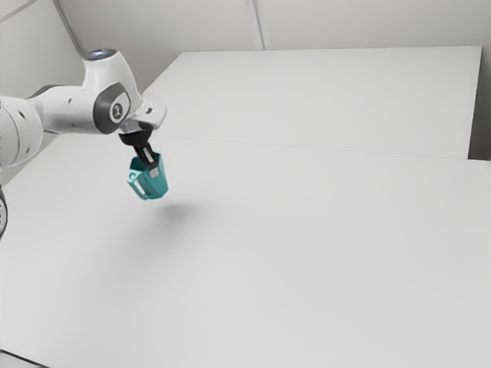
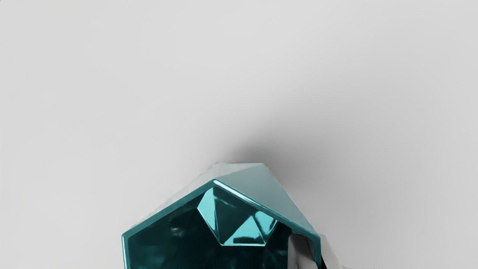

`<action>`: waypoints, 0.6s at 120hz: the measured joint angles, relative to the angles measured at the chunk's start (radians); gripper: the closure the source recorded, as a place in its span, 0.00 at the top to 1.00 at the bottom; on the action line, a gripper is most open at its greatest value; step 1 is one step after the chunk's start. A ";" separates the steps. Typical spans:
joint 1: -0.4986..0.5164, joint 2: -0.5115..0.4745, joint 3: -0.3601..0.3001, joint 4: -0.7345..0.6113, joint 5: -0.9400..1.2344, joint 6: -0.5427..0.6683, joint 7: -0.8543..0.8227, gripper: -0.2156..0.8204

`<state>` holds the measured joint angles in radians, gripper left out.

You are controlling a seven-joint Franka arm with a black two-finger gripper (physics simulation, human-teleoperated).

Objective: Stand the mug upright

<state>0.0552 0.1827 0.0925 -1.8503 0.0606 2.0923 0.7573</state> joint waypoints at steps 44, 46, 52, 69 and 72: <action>0.000 0.047 0.012 -0.079 0.016 0.117 -0.295 0.03; 0.001 0.049 0.012 -0.079 0.016 0.119 -0.305 0.03; 0.001 0.055 0.012 -0.080 0.016 0.126 -0.333 0.03; 0.000 0.060 0.013 -0.085 0.018 0.138 -0.400 0.03; 0.000 0.061 0.014 -0.086 0.018 0.139 -0.410 0.03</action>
<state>0.0552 0.2436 0.1065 -1.9358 0.0787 2.2314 0.3475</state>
